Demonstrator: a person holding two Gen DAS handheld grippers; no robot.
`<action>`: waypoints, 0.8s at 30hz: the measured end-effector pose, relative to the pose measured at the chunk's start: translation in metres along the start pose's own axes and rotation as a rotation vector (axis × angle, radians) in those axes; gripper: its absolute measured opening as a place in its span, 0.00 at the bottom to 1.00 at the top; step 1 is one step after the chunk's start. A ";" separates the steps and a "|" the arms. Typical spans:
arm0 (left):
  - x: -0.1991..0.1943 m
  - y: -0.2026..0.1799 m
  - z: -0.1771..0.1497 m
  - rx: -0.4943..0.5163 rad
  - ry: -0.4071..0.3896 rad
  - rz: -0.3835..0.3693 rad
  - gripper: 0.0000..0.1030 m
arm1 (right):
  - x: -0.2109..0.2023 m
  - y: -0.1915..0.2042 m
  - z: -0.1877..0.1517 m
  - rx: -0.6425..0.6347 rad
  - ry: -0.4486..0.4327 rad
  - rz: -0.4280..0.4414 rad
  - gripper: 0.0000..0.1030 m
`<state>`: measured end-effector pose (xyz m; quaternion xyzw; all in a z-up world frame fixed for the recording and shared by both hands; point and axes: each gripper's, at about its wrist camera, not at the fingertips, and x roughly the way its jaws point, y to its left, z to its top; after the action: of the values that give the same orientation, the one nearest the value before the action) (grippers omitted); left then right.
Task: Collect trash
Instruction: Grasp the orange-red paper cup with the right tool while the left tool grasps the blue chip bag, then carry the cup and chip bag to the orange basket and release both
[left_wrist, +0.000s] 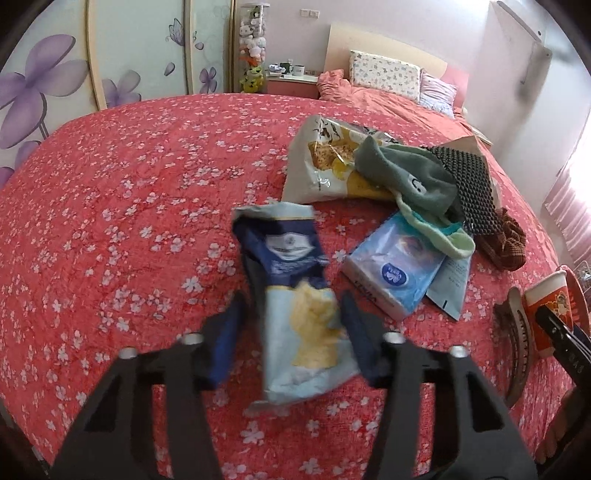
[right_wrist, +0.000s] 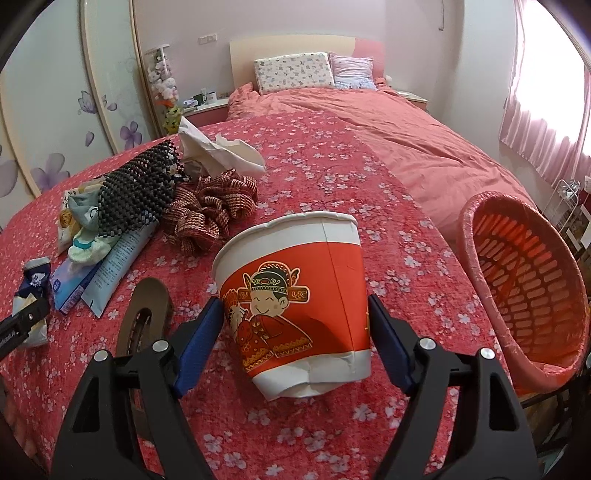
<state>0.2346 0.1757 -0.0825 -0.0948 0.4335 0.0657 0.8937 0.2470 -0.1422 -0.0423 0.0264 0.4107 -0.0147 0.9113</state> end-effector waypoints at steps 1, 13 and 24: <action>0.001 0.001 0.005 -0.002 0.002 -0.010 0.39 | -0.001 -0.001 0.000 0.000 -0.003 0.001 0.75; -0.048 -0.005 0.010 0.050 -0.101 -0.083 0.34 | -0.026 -0.016 -0.003 0.026 -0.063 0.016 0.75; -0.104 -0.087 0.020 0.183 -0.179 -0.250 0.34 | -0.069 -0.054 0.005 0.091 -0.184 0.015 0.75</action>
<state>0.2029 0.0918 0.0212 -0.0598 0.3413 -0.0777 0.9348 0.2025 -0.1961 0.0102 0.0694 0.3240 -0.0288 0.9431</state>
